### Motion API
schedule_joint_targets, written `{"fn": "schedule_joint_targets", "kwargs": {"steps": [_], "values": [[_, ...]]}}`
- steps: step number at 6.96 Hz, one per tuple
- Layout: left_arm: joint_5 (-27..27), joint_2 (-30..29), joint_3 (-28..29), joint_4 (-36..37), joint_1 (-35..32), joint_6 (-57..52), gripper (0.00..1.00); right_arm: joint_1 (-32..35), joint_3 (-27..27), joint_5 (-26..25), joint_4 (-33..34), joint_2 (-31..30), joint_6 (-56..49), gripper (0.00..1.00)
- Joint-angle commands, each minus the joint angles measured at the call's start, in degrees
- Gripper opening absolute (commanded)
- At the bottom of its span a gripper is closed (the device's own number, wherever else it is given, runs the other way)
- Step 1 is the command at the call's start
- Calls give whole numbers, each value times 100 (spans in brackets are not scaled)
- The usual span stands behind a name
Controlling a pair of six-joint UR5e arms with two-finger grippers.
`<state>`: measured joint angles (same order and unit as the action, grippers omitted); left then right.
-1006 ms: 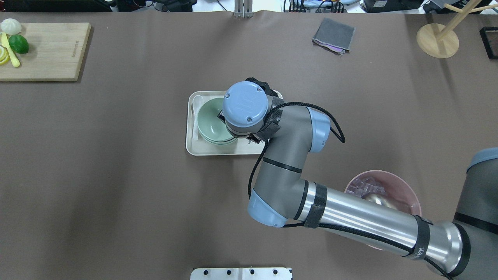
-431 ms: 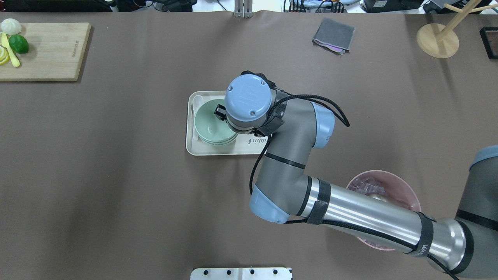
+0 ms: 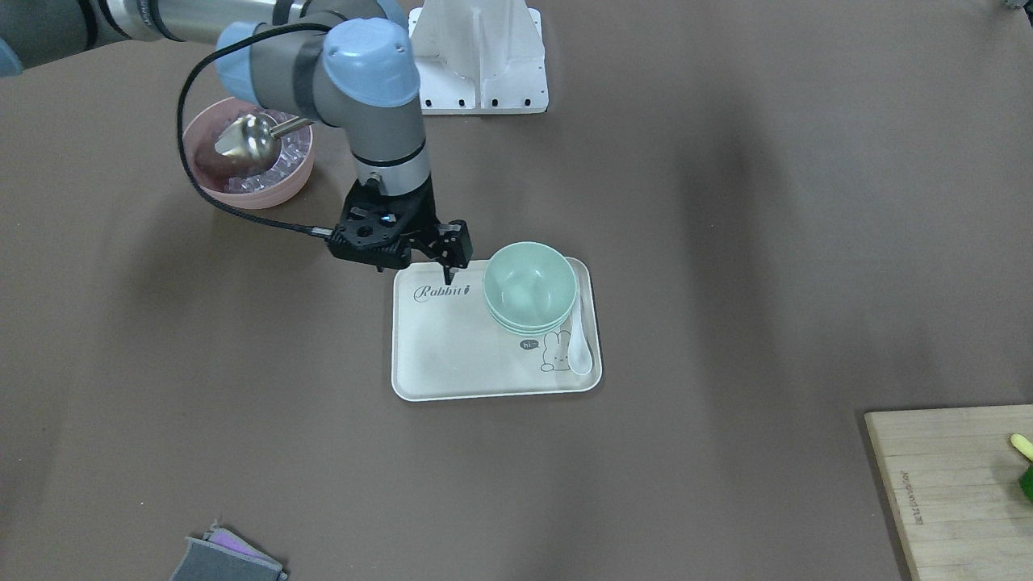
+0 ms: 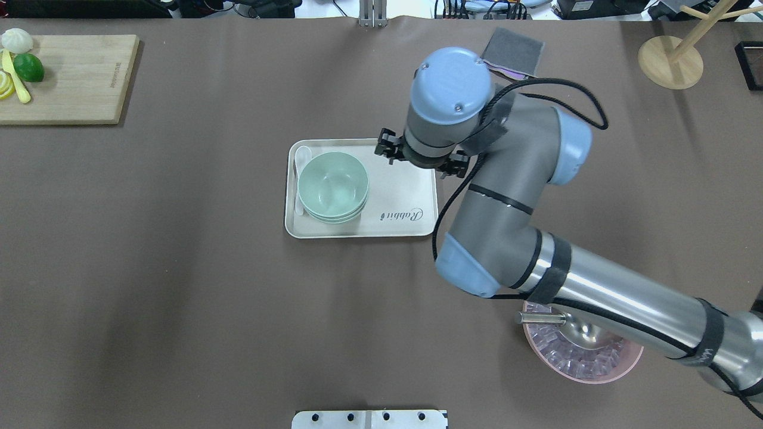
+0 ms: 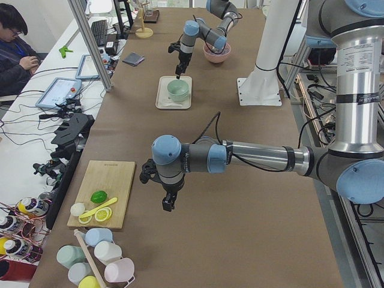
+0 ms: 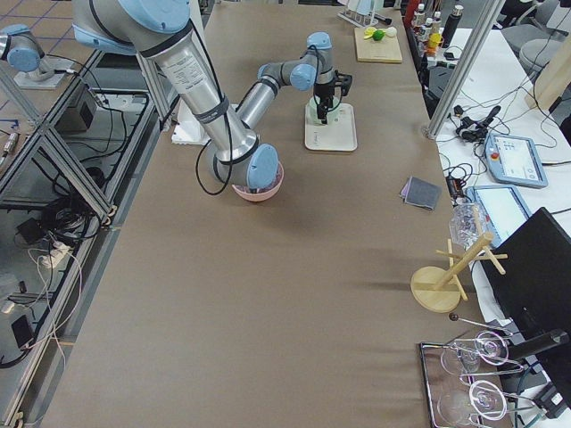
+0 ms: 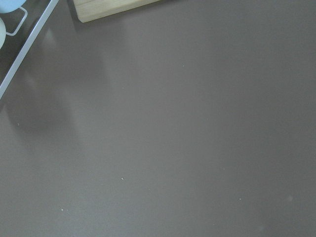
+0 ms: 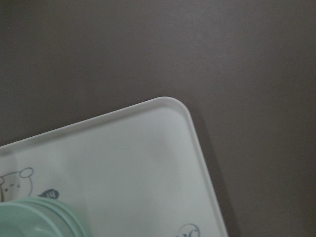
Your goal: Stack green bowls together
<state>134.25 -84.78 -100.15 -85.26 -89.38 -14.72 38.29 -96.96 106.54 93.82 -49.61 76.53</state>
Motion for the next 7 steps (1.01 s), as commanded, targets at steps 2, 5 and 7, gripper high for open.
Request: {"fn": "schedule_joint_targets", "kwargs": {"steps": [2, 5, 7], "values": [[49, 224, -83, -61, -9, 48, 99, 1432, -1050, 937, 581, -1662, -2739, 100], [40, 260, -101, -70, -9, 5, 99, 3152, -1097, 1393, 1218, -2987, -6227, 100], [14, 260, -101, -70, -9, -4, 99, 4427, -1053, 1833, 1191, -4087, -8147, 100]]}}
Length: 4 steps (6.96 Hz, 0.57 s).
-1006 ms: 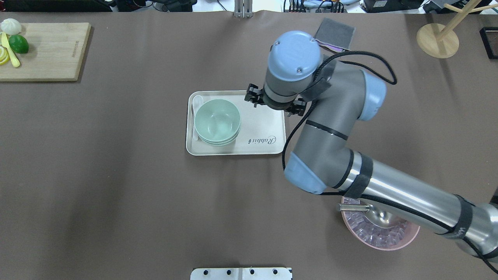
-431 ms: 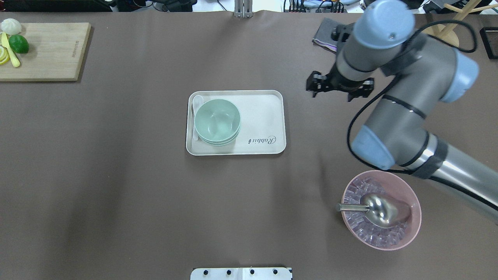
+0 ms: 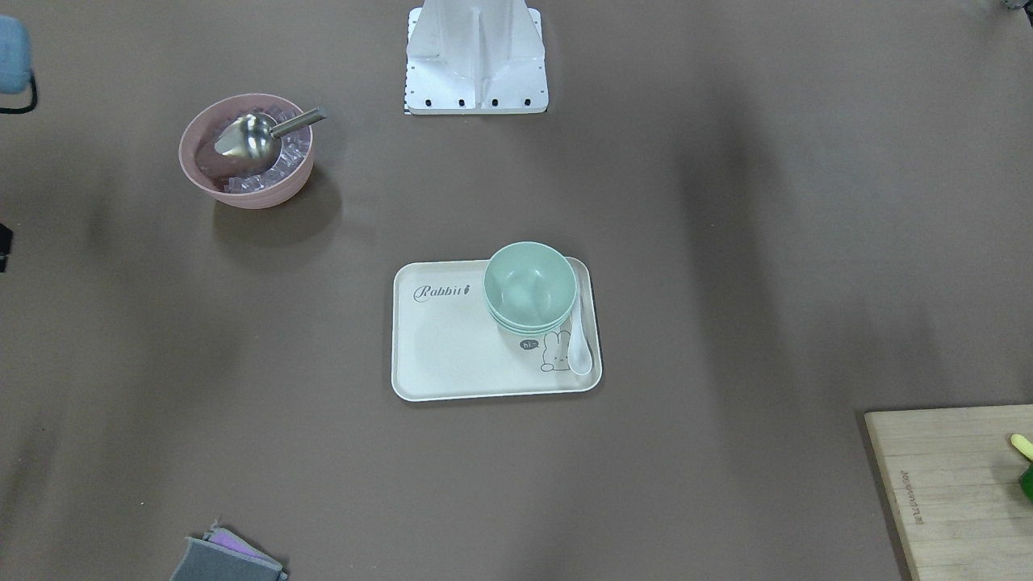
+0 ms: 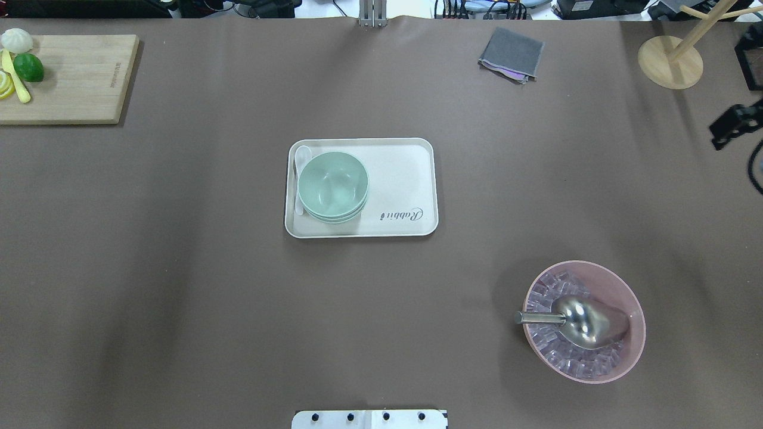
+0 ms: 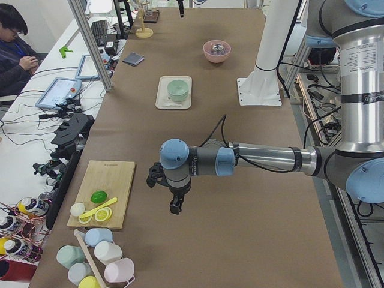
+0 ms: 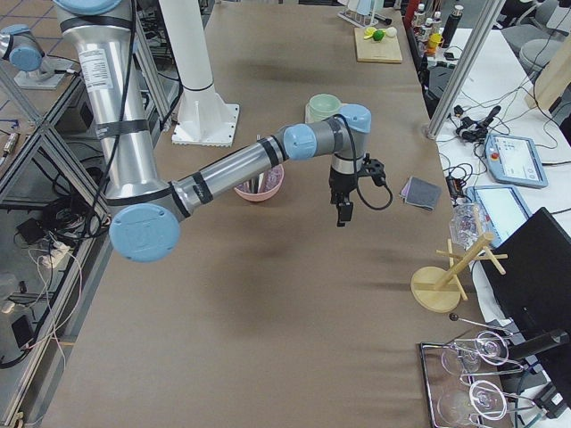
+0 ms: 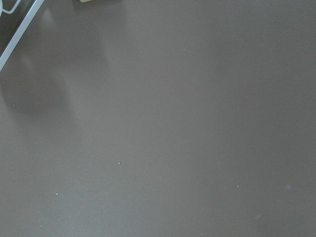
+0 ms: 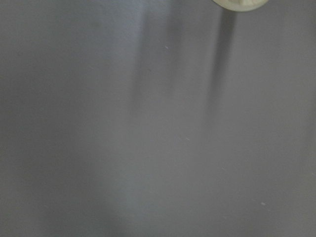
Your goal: Stack green bowls together
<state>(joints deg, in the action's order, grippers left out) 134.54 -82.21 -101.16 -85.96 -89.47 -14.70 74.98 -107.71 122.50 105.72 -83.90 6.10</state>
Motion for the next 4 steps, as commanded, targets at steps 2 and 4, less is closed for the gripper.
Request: {"fn": "schedule_joint_targets", "kwargs": {"steps": [2, 4], "values": [[-7, 3, 8, 0, 0, -15, 99, 1351, -22, 397, -42, -1555, -1208, 100], [-7, 30, 139, 17, 26, -6, 99, 1352, 31, 415, -43, -1682, -1199, 100]]}}
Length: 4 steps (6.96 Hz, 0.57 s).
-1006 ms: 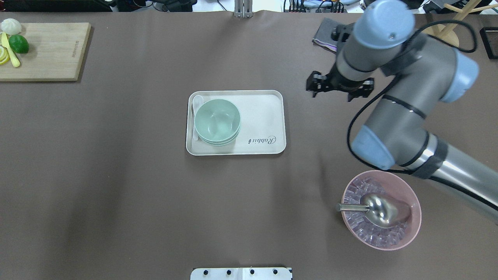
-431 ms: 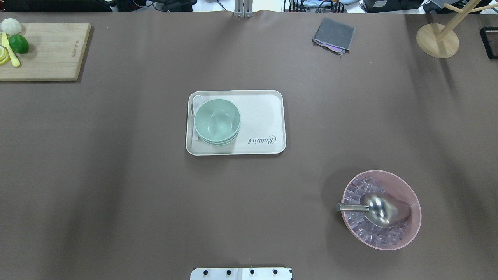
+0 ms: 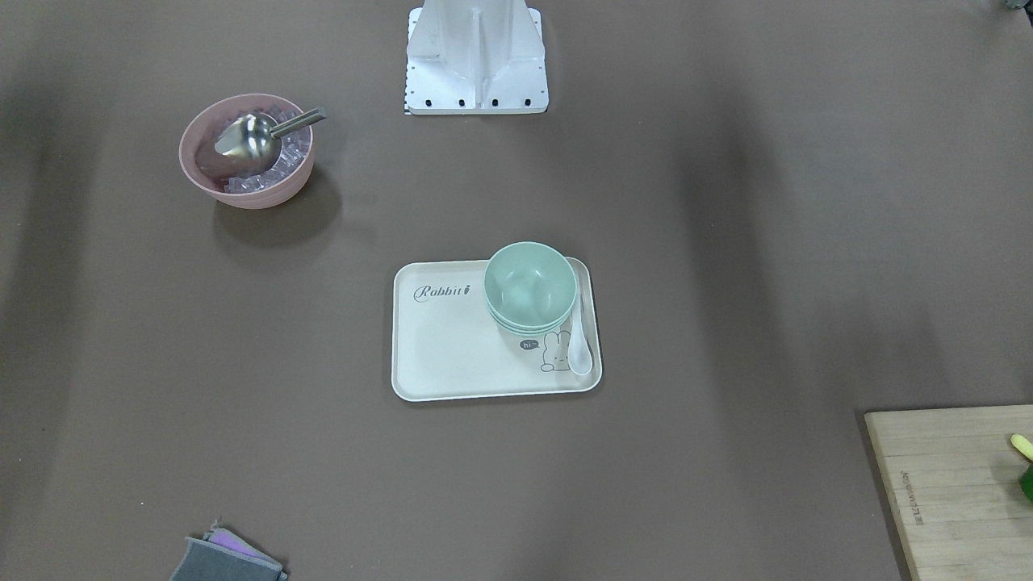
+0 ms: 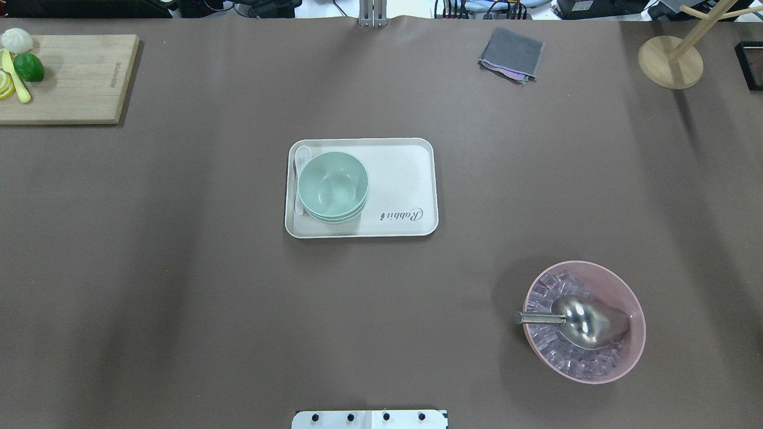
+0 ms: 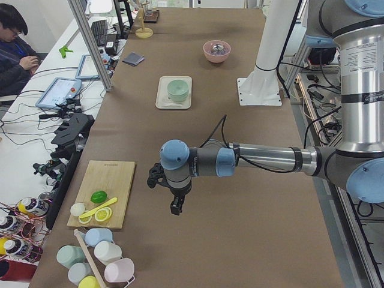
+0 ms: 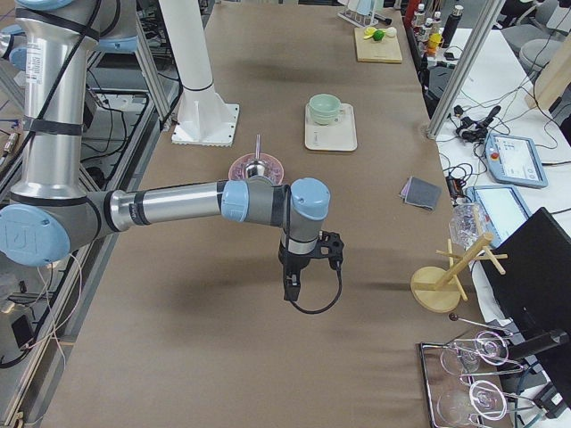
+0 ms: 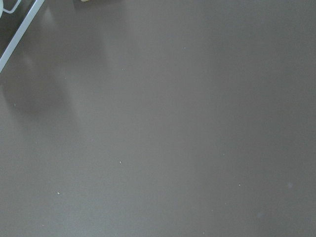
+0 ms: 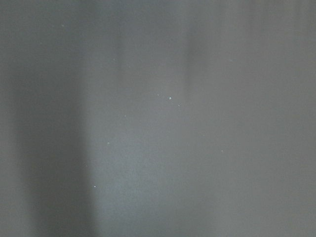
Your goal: Stack green bowls together
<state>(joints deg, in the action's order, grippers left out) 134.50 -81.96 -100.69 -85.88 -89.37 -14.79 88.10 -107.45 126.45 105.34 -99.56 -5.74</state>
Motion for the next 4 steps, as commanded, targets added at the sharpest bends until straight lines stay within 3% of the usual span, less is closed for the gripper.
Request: {"fn": "schedule_joint_targets", "kwargs": {"steps": [1, 4], "values": [[-38, 4, 111, 18, 7, 3, 99, 31, -3, 3, -100, -108, -24, 100], [-20, 13, 94, -17, -1, 12, 99, 31, 154, -42, -1355, -231, -50, 100]]}}
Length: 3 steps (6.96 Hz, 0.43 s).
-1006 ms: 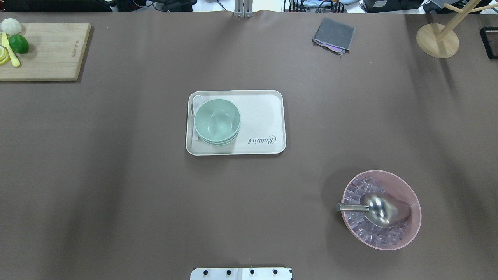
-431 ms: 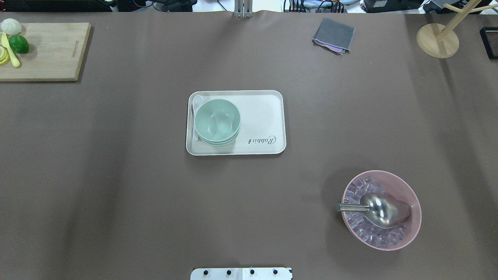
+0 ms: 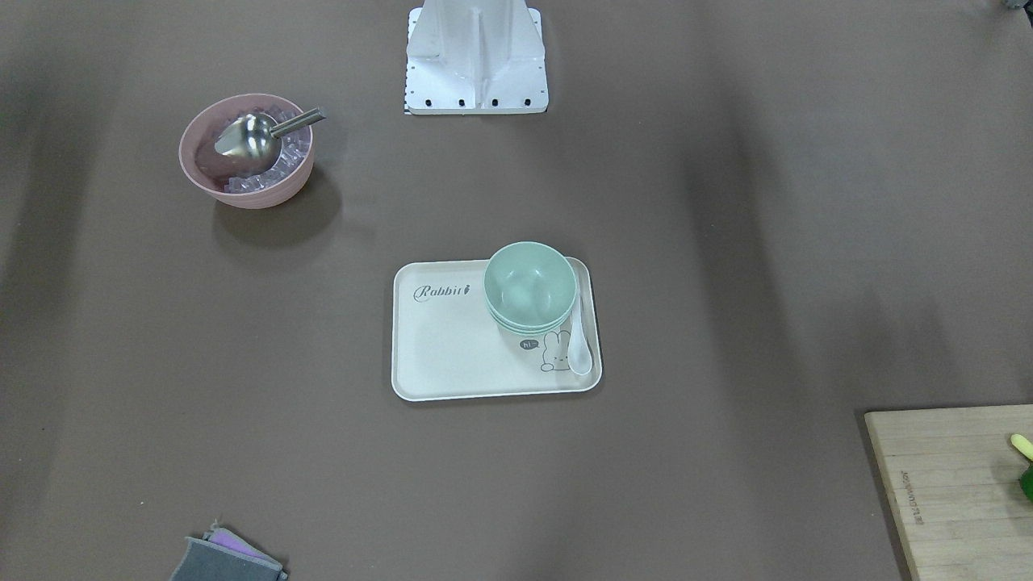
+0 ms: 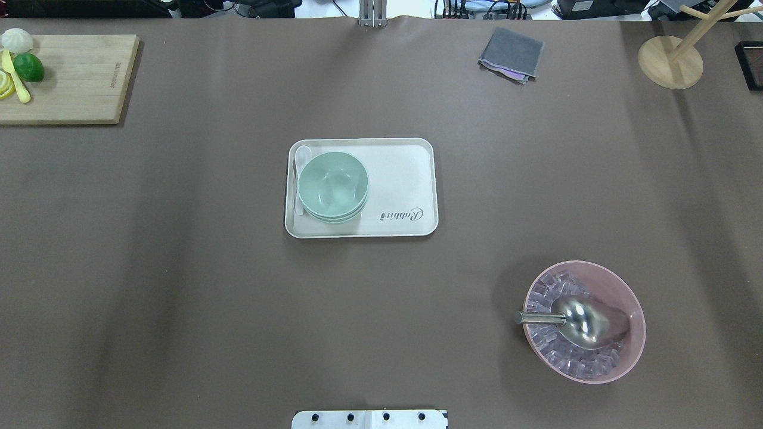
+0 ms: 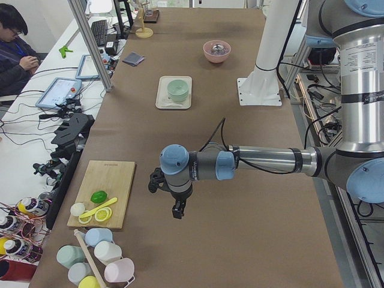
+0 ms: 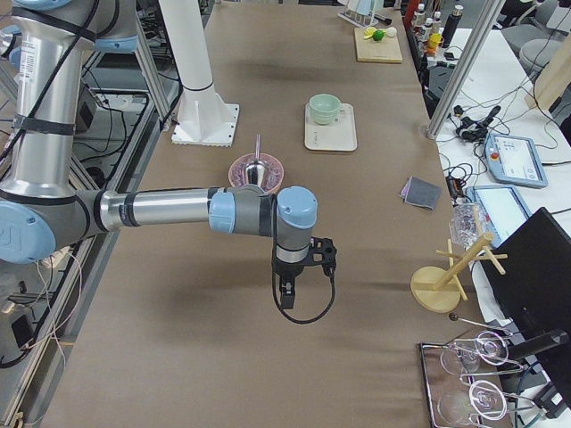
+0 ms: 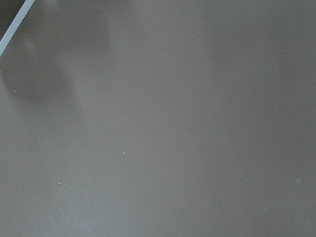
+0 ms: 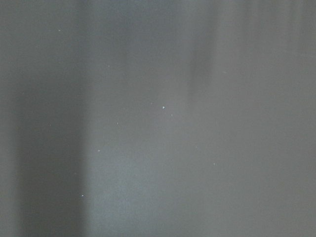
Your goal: Stack green bowls together
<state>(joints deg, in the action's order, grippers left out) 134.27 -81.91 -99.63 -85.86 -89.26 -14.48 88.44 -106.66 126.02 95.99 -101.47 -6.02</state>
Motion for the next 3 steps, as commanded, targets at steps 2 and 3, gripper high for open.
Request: {"fn": "schedule_joint_targets", "kwargs": {"steps": [2, 3], "values": [[-215, 0, -144, 8, -4, -37, 99, -11, 119, 63, -432, -30, -13, 100], [-434, -18, -162, 8, 14, -46, 99, -29, 119, 63, -423, -30, -22, 100]]}}
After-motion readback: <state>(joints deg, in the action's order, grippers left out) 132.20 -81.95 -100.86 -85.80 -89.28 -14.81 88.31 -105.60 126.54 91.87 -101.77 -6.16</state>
